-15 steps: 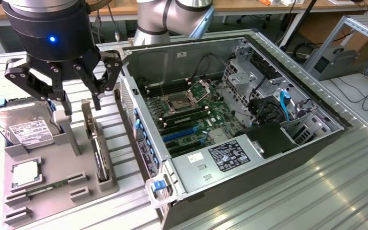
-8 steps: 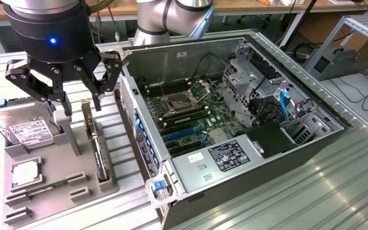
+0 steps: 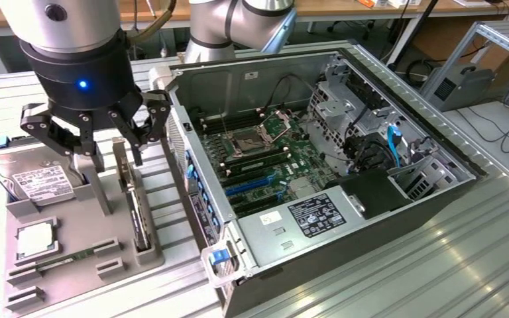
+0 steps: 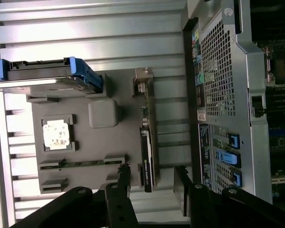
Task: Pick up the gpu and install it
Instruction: 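Pick up the gpu and move the gpu toward the slot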
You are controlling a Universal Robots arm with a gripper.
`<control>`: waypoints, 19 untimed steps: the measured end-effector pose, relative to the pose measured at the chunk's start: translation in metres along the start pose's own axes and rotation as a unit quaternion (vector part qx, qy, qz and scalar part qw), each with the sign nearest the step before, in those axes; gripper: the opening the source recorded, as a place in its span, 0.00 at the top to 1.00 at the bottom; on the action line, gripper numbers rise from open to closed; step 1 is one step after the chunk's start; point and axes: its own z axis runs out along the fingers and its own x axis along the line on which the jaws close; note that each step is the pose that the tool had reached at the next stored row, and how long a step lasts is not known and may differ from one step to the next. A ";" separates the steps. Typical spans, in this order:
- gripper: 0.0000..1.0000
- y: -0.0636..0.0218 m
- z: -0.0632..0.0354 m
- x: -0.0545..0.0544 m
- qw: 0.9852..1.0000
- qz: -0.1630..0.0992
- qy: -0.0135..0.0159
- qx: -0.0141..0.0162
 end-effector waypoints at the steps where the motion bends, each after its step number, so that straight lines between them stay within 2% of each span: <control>1: 0.50 -0.0001 0.0021 0.000 1.000 0.000 0.000 0.000; 19: 0.50 -0.0018 0.0407 0.001 1.000 0.000 0.000 0.001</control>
